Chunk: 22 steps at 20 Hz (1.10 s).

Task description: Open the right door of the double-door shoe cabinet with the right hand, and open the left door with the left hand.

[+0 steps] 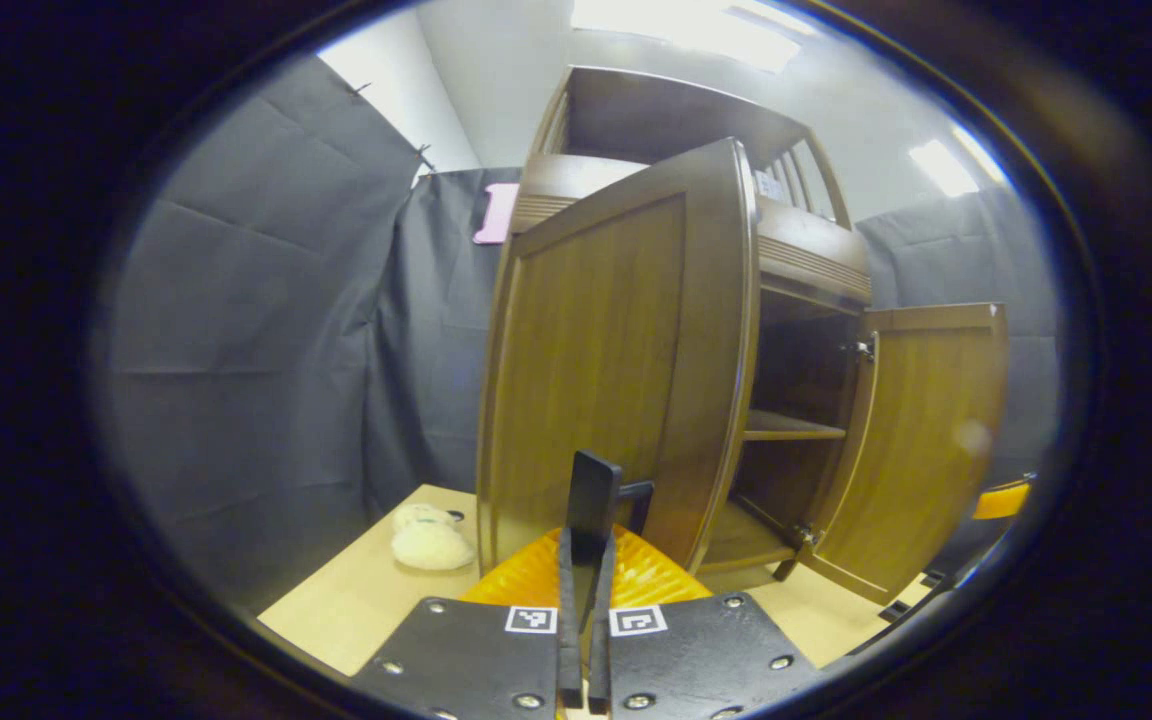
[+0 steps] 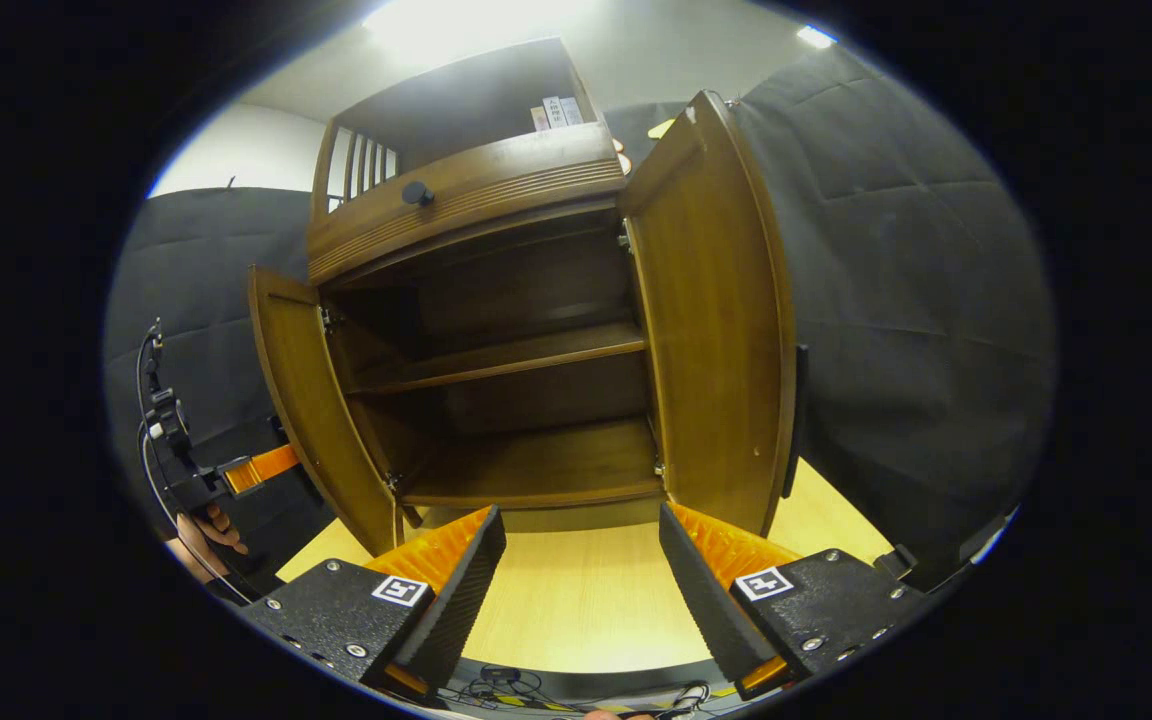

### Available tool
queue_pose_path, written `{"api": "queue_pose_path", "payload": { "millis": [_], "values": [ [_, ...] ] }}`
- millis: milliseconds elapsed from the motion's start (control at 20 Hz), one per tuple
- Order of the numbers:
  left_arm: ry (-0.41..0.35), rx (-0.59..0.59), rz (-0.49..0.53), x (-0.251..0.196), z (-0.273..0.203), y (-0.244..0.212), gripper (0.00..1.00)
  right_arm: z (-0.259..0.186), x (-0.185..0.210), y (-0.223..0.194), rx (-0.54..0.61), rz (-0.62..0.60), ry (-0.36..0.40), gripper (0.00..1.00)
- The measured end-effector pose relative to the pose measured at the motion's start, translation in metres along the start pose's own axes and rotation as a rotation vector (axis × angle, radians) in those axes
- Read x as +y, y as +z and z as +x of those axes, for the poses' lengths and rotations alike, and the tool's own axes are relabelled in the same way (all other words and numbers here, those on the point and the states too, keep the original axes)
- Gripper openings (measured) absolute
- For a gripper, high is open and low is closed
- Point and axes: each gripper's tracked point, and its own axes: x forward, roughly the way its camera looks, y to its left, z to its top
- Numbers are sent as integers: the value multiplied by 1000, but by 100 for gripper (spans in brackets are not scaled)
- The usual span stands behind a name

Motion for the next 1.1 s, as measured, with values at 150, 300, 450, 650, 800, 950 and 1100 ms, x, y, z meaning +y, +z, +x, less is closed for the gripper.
{"api": "queue_pose_path", "payload": {
  "millis": [150,300,450,650,800,950,1100],
  "values": [
    [22,-10,2,21,-5,-1,0,4,11,-2,16,3,23,96],
    [33,-22,-14,42,-13,4,0,6,14,-1,24,-7,28,96],
    [65,-33,12,70,-20,10,9,9,15,8,27,-18,18,95],
    [38,-49,8,109,-20,20,3,12,13,19,26,-27,-19,96],
    [7,-36,22,122,-20,22,4,13,6,31,7,-46,-73,100],
    [-8,-38,32,127,-21,23,3,13,2,41,-16,-51,-105,92],
    [-18,-42,11,129,-20,23,3,15,-1,42,1,-40,-121,96]
  ]
}}
